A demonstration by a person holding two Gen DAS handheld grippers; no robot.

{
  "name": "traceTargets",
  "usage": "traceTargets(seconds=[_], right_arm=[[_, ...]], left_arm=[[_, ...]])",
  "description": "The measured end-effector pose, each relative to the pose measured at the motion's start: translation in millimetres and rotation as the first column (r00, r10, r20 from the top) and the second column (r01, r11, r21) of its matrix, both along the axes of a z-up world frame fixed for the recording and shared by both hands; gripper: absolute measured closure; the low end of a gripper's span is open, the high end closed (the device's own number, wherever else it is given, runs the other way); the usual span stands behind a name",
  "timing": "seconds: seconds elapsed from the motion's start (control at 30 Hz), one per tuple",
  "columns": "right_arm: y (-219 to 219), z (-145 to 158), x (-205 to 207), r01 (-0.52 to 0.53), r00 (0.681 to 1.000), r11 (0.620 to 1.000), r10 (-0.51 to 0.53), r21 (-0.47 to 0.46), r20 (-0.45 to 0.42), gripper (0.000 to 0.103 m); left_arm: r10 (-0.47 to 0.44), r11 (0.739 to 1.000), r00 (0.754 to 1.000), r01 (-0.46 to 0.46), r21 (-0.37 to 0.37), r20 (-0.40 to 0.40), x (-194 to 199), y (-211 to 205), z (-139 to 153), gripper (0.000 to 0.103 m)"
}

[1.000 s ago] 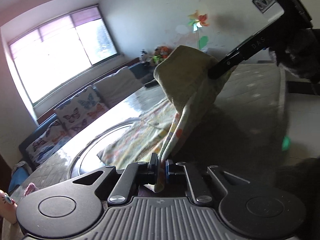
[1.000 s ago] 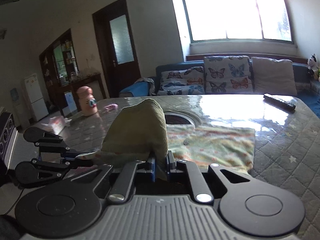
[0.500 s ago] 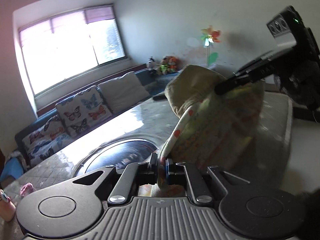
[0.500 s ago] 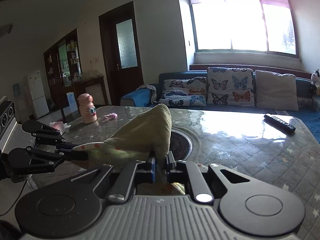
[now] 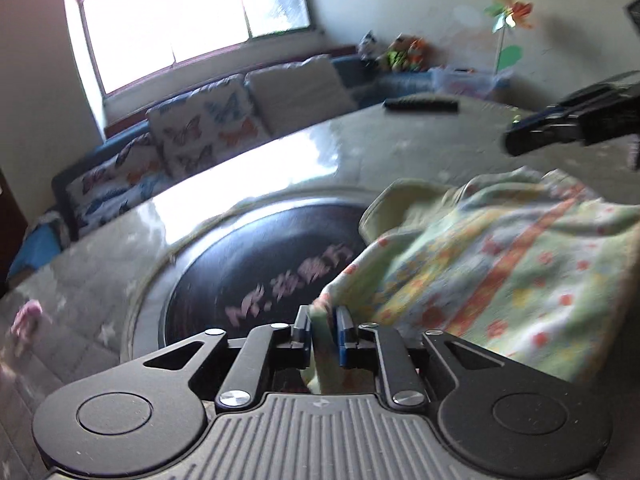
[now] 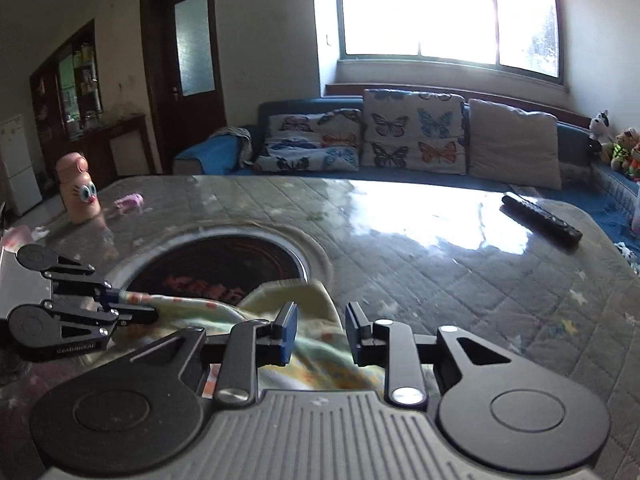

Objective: Fold clothes

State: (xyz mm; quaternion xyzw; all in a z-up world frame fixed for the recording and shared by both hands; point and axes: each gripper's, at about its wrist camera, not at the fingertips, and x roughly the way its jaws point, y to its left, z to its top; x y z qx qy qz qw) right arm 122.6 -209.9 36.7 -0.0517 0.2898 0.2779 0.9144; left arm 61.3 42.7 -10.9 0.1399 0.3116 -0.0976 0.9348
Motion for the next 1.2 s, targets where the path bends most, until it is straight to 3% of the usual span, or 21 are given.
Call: traceTargets(seconds=[0.07, 0.2, 0.4, 0.57, 0.73, 0.87, 1.0, 1.13, 1.2], right_arm=[[-10, -11, -4, 0.024, 0.999, 1.0, -0.024, 0.002, -0.032, 0.077], [-33, -31, -8, 0.104, 0.99, 0.995, -0.103, 0.007, -0.093, 0.077], [-66, -43, -14, 0.208, 0.971, 0.978, -0.206, 0.003, -0.125, 0.076], [-68, -39, 7, 0.224, 0.968, 0.974, -0.218, 0.039, -0.125, 0.076], [-56, -50, 32, 0.231, 0.965, 0.973, -0.225, 0.025, -0.136, 0.079], [-52, -49, 29, 0.272, 0.957, 0.962, -0.271, -0.005, -0.1, 0.1], [-50, -52, 27, 0.302, 0.948, 0.95, -0.308, -0.077, -0.082, 0.1], [-48, -40, 24, 0.302, 0.95, 0.951, -0.306, -0.064, -0.061, 0.096], [-42, -29, 22, 0.25, 0.966, 0.968, -0.251, -0.025, -0.066, 0.095]], left_arm=[[0.013, 1.0, 1.0, -0.013, -0.005, 0.002, 1, 3, -2, 0.079], [0.068, 0.998, 0.998, -0.068, 0.004, 0.018, 11, 11, -1, 0.06], [0.148, 0.989, 0.987, -0.15, 0.021, 0.057, 17, 18, 9, 0.057], [0.198, 0.979, 0.978, -0.195, -0.057, 0.06, 17, 23, 24, 0.056], [0.115, 0.99, 0.992, -0.109, -0.093, 0.059, 13, 3, 31, 0.056], [0.047, 0.994, 0.998, -0.042, -0.097, 0.045, 19, -15, 30, 0.057], [0.02, 0.996, 1.0, -0.019, -0.088, 0.015, 32, -27, 23, 0.058], [-0.014, 0.995, 1.0, 0.013, -0.101, -0.001, 41, -37, 22, 0.063], [-0.037, 0.993, 0.999, 0.037, -0.11, -0.002, 45, -43, 23, 0.065]])
